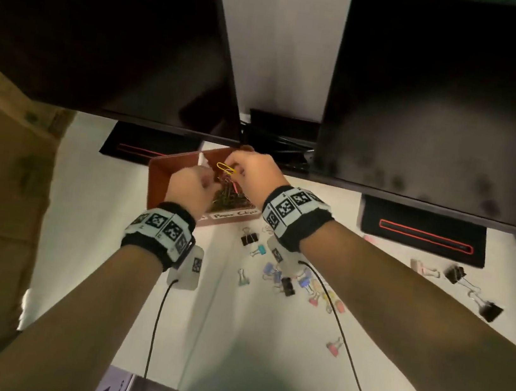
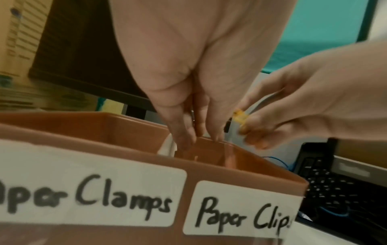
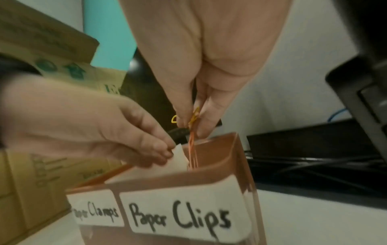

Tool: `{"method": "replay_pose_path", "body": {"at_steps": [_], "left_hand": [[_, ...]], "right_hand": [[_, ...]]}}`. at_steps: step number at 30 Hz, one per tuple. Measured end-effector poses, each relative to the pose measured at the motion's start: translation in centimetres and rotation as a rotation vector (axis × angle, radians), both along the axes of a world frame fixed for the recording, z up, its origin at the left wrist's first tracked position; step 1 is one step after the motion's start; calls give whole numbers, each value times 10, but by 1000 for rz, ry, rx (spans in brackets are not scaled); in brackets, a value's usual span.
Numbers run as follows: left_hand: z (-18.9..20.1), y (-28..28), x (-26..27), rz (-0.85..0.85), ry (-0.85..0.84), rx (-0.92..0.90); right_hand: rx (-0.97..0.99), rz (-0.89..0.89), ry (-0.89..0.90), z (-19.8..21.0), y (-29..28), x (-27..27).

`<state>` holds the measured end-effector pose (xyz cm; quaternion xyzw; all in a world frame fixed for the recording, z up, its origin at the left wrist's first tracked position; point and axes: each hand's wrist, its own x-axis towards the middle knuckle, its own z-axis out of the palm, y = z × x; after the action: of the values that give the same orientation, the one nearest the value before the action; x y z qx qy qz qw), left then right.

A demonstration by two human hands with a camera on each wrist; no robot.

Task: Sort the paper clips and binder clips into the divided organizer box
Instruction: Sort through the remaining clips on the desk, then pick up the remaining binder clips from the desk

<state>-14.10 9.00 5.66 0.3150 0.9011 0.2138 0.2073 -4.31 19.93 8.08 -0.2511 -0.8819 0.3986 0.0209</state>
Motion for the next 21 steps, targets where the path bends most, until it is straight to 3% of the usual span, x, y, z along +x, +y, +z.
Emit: {"method": "replay_pose_path", "body": {"at_steps": [3,6,9,12,16,21], "left_hand": [[9,-16,5,-76,69,98],[15,-38,25,-256,49,220],[0,-56,45,-445,-60,154],[-29,-66,61,-515,-139,-23],[-61,-70,78,-535,-216,-141],[-77,-72,85,-530,-154,-166]], "right_hand": [[-2,-50,-69,-14,-1,-10],[-8,-53,72,-18,-2,10],[84,-63,129,-22,0,54],[78,24,-89,-34,-6,103],[73,338,-443,-59,-32,140],[214,355,-529,-91,-50,139]]}}
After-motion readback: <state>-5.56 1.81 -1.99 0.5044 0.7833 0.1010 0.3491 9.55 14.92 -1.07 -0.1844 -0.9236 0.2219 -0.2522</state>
